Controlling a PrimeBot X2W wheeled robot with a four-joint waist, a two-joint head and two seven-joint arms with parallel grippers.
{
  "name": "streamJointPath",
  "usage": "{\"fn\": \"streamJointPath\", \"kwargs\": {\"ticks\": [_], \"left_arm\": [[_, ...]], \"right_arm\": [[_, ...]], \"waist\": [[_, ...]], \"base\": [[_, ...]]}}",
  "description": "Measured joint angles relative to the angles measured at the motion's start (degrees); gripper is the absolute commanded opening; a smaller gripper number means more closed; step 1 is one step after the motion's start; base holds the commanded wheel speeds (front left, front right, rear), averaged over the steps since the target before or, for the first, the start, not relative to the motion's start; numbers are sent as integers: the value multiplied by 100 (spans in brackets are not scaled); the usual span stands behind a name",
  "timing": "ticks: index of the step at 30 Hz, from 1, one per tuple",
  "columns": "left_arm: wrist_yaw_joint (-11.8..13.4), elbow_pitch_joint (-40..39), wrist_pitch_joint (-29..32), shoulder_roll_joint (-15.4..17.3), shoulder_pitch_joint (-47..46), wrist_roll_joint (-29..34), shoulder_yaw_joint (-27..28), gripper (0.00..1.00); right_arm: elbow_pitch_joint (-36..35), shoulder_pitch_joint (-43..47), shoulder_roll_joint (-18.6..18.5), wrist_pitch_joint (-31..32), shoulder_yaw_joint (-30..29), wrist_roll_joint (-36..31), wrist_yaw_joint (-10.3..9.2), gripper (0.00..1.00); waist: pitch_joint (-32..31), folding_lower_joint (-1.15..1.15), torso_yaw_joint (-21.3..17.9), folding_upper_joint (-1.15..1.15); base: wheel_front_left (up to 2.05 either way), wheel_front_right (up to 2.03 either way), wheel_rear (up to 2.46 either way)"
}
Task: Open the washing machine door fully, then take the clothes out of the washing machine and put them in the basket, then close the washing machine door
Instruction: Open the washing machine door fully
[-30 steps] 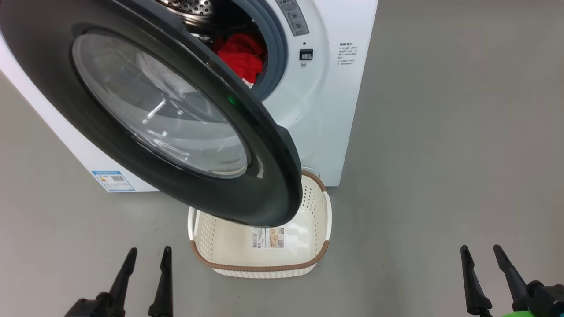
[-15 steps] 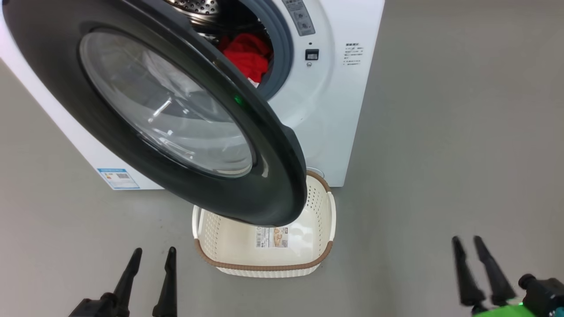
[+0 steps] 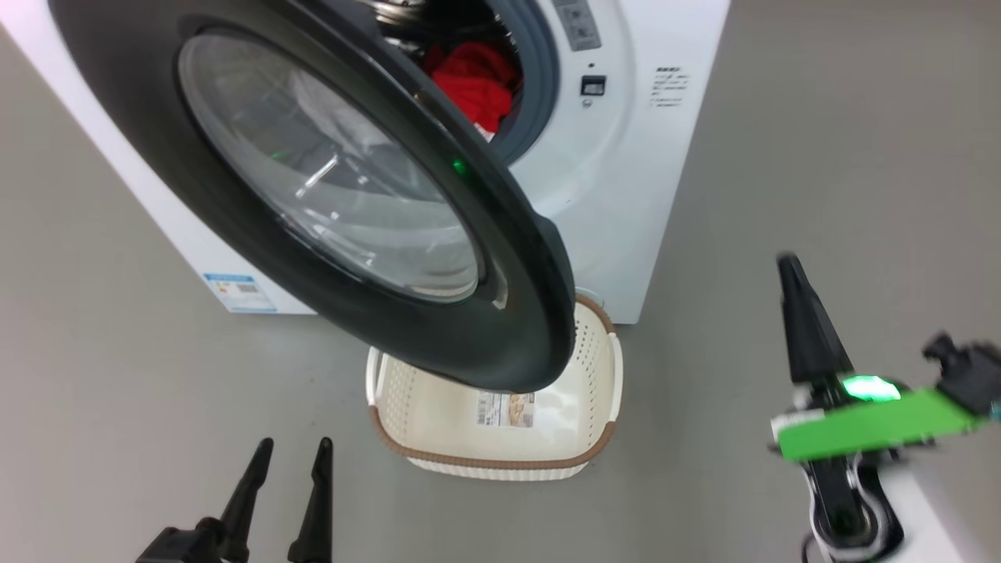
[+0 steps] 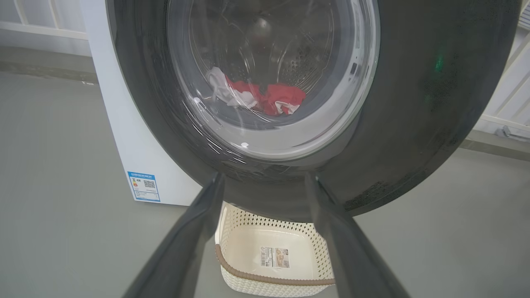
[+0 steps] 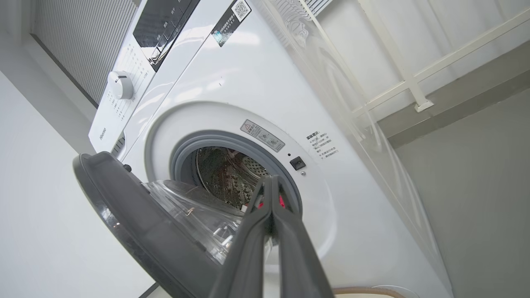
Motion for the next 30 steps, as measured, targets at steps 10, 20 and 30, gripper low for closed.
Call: {"fn": "streamJointPath", "kwargs": {"ticks": [10, 20, 30], "left_arm": [[1, -14, 0, 2, -201, -224, -235, 100], [0, 9, 0, 2, -391, -315, -664, 100], [0, 9, 0, 1, -402, -408, -828, 100]], "right_arm": [[310, -1500, -931, 271, 1514, 2899, 0, 0], [786, -2224, -1196, 2808, 1471, 5090, 0, 0], [1758, -2569, -1015, 4825, 1338, 5620, 0, 0]], "waist": [[303, 0, 306, 0], [585, 0, 687, 0], [653, 0, 925, 0]], "base": [[0, 0, 0], [0, 0, 0], [0, 0, 0]]}}
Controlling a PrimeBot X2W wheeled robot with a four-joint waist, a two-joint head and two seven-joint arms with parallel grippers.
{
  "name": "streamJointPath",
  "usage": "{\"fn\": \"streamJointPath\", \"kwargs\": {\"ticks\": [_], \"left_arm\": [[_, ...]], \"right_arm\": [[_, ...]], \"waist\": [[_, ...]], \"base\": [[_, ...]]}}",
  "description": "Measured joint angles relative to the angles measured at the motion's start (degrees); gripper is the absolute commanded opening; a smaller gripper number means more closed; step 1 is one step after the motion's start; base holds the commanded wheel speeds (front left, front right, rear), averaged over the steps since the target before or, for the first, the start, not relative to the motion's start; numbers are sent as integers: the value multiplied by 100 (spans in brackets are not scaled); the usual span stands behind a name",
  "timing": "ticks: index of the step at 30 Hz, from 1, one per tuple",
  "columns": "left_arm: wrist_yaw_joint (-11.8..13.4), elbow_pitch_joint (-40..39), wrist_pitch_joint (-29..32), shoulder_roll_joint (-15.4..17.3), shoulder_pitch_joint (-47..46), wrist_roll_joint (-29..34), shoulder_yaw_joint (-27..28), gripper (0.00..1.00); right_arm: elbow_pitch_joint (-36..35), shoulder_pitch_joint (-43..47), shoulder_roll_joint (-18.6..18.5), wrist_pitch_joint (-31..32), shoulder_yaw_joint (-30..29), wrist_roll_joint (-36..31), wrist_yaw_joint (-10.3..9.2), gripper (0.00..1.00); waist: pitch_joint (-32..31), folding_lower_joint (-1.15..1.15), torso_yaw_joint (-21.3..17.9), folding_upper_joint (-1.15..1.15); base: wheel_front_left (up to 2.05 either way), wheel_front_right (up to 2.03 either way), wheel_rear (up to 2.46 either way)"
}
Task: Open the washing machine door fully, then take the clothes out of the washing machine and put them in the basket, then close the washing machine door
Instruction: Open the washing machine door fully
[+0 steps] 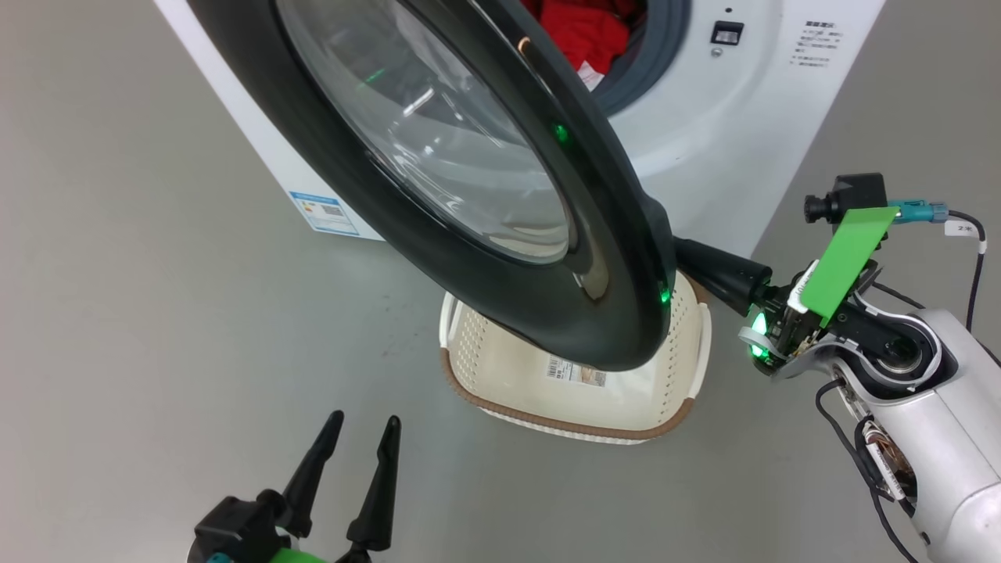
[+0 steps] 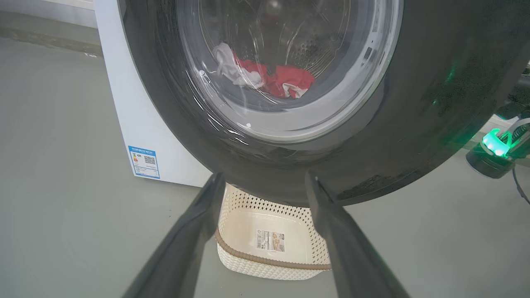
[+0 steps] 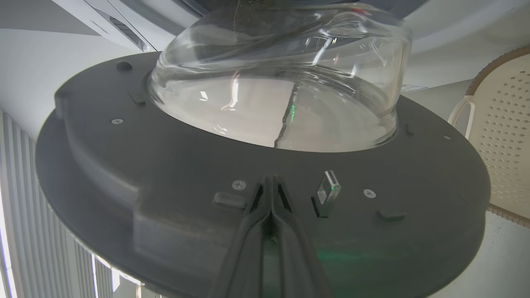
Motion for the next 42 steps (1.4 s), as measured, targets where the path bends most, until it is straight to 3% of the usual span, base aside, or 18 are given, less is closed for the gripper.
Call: {"fn": "streamJointPath", "kwargs": {"ticks": [23, 31, 42], "left_arm": [[24, 32, 0, 4, 310, -123, -77, 100], [168, -59, 0, 7, 489, -124, 68, 100], [369, -289, 0, 7, 508, -165, 283, 100]], "right_arm": [[186, 547, 745, 909, -169, -637, -15, 0], [178, 640, 992, 1105, -140, -770, -16, 0], [281, 539, 1113, 1239, 113, -861, -15, 0]], "waist": [[-576, 0, 852, 0], [-691, 0, 1169, 0], [-591, 0, 1289, 0]], "base": [[0, 0, 0], [0, 0, 0], [0, 0, 0]]}}
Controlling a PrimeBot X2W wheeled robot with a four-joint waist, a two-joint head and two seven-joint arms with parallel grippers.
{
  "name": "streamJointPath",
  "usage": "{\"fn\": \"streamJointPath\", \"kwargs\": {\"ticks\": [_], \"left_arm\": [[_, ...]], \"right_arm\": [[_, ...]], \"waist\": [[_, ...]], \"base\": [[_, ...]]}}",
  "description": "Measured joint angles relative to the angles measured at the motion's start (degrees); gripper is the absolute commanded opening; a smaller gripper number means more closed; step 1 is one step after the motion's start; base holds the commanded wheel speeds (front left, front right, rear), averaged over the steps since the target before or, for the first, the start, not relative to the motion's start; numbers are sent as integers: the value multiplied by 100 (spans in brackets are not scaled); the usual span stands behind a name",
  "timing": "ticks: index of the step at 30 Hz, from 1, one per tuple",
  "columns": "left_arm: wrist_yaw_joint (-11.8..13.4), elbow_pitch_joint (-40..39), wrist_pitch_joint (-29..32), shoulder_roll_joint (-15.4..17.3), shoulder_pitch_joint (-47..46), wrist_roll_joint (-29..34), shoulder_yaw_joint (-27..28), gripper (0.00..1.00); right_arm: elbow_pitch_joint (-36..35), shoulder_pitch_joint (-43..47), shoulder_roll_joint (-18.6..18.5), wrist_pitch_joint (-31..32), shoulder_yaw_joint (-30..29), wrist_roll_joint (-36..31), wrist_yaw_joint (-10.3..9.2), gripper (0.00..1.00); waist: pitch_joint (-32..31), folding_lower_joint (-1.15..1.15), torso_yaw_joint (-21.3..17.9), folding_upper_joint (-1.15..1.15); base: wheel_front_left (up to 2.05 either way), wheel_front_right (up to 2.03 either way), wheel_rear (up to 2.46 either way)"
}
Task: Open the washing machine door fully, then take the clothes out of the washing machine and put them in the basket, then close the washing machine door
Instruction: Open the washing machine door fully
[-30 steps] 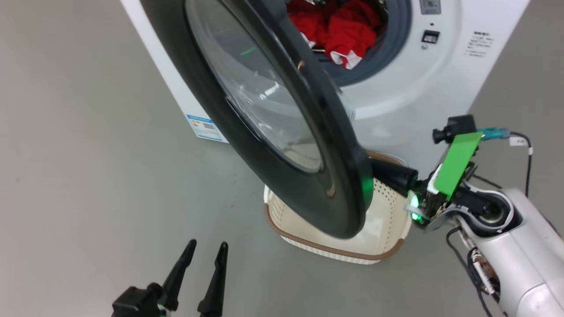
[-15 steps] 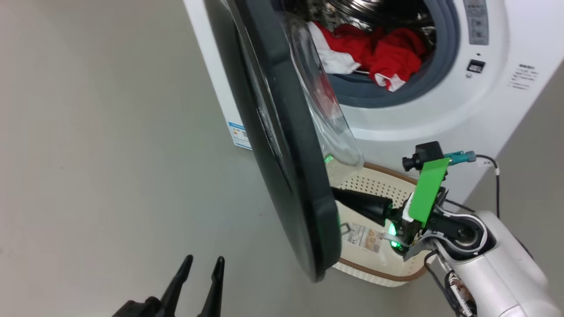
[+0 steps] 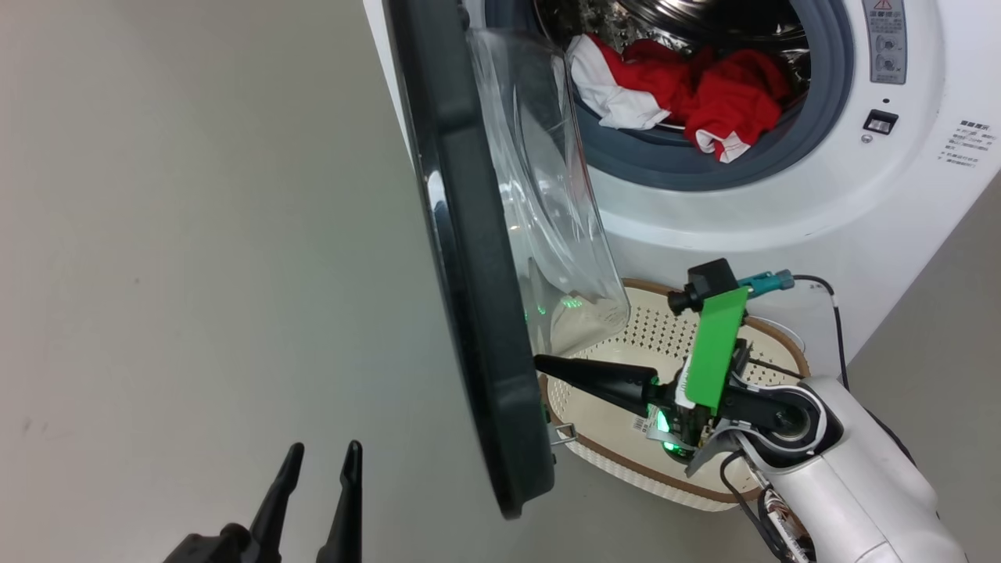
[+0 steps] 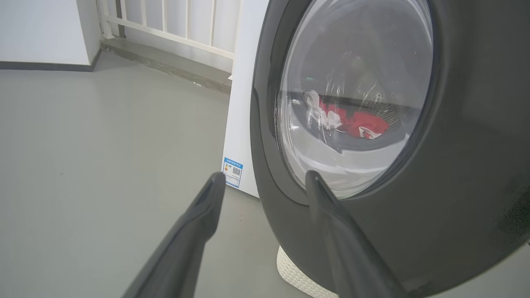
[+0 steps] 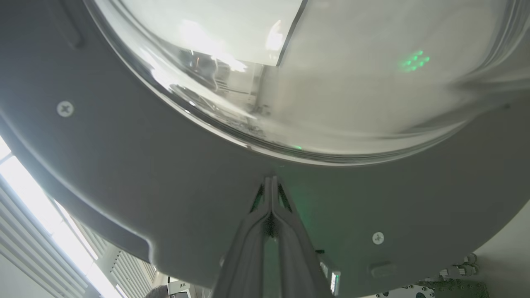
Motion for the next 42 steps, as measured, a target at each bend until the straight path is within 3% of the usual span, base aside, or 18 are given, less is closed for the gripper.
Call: {"fn": "streamJointPath", "kwargs": {"ticks": [27, 28, 30, 31, 32, 42], "left_arm": [[-15, -31, 0, -1, 6, -31, 25, 100], [-16, -20, 0, -1, 6, -21, 33, 100], [-23, -1, 0, -1, 6, 12, 43, 100], [-60, 14, 0, 0, 6, 12, 49, 100], [-66, 26, 0, -1, 6, 14, 53, 100], [-170, 180, 0, 0, 31, 138, 98, 100]], "right_arm": [[-78, -58, 25, -323, 391, 73, 0, 0], [-81, -42, 41, -370, 375, -9, 0, 28], [-86, 6, 64, -420, 310, -105, 0, 48], [-90, 37, 76, -449, 270, -141, 0, 85], [-105, 83, 80, -475, 231, -169, 0, 100], [-202, 809, -62, -798, -218, -415, 0, 100]], "waist": [[-52, 0, -11, 0], [-65, 0, -16, 0], [-94, 0, -26, 0], [-110, 0, -32, 0], [-127, 0, -37, 0], [-359, 0, -119, 0]], "base": [[0, 0, 0], [0, 0, 0], [0, 0, 0], [0, 0, 0], [0, 0, 0], [0, 0, 0]]}}
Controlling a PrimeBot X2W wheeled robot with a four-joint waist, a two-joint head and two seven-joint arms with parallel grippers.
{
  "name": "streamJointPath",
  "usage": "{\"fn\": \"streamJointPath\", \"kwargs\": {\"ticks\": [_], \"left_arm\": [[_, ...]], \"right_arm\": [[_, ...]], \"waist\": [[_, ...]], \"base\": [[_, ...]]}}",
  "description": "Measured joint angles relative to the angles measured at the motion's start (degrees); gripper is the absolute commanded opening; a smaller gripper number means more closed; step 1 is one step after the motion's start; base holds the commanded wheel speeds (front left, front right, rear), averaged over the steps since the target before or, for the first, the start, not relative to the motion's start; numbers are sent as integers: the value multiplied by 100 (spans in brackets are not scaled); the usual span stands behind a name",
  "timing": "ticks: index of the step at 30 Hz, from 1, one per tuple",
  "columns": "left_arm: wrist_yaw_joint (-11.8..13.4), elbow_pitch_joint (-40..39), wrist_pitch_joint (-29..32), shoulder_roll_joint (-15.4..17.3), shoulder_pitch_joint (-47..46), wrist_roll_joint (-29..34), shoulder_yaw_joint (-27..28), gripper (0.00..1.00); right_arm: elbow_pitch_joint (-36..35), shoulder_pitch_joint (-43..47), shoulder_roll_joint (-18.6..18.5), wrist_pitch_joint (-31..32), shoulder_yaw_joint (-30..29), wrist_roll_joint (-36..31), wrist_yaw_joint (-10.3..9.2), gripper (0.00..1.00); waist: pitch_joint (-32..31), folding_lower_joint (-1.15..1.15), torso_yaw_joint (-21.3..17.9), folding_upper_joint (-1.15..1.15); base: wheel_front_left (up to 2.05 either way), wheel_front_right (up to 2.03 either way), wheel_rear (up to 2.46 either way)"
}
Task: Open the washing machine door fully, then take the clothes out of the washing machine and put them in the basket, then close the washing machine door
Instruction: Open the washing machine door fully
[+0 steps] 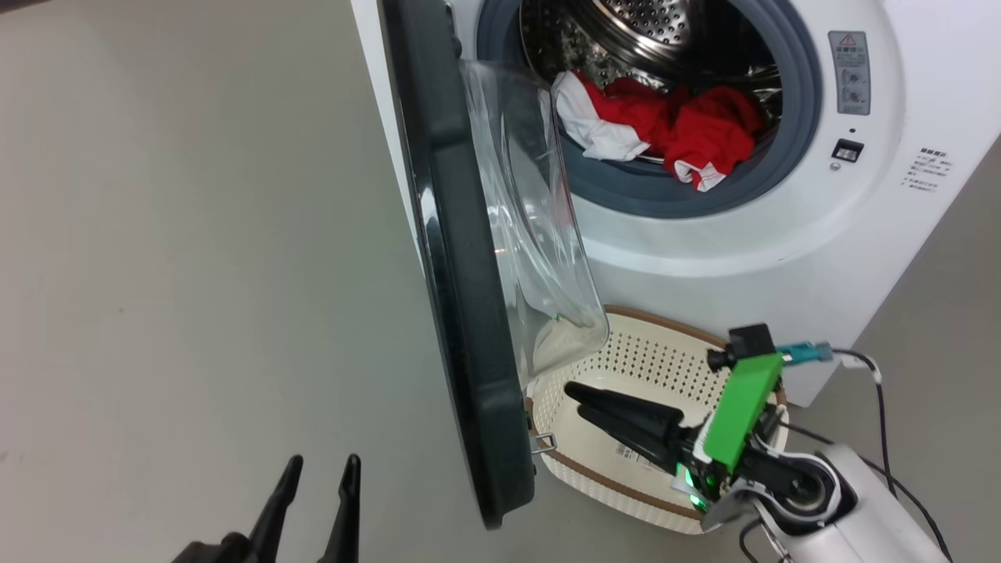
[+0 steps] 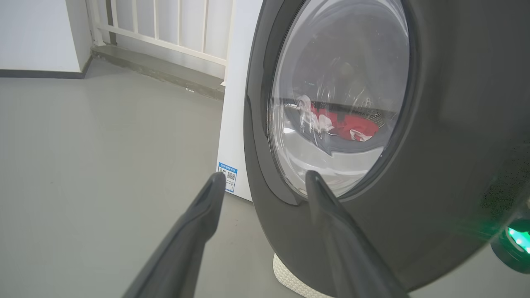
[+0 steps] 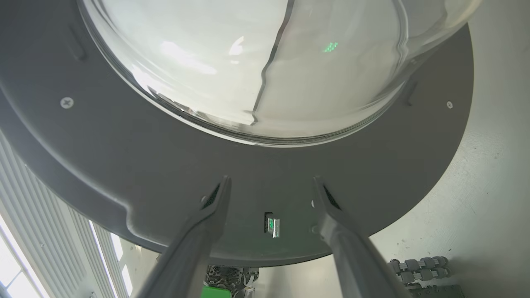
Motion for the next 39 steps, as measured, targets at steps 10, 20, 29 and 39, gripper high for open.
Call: {"fn": "streamJointPath", "kwargs": {"ticks": [10, 20, 29, 39], "left_arm": [[-99, 82, 0, 7, 110, 126, 126, 100], [-141, 104, 0, 7, 112, 126, 276, 100], [-149, 101, 0, 7, 112, 126, 346, 100], [-190, 101, 0, 5, 111, 126, 409, 100]], "right_arm": [[-112, 530, -147, -578, -323, -335, 0, 100], [-105, 880, -439, -1723, -322, -943, 0, 100], [-190, 1077, -826, -2837, 91, -1400, 0, 100], [162, 1049, -1357, -4883, 1413, -2687, 0, 100]], "waist": [[-158, 0, -147, 0], [-171, 0, -327, 0], [-141, 0, -441, 0], [-127, 0, -514, 0]], "base": [[0, 0, 0], [0, 0, 0], [0, 0, 0], [0, 0, 0]]}}
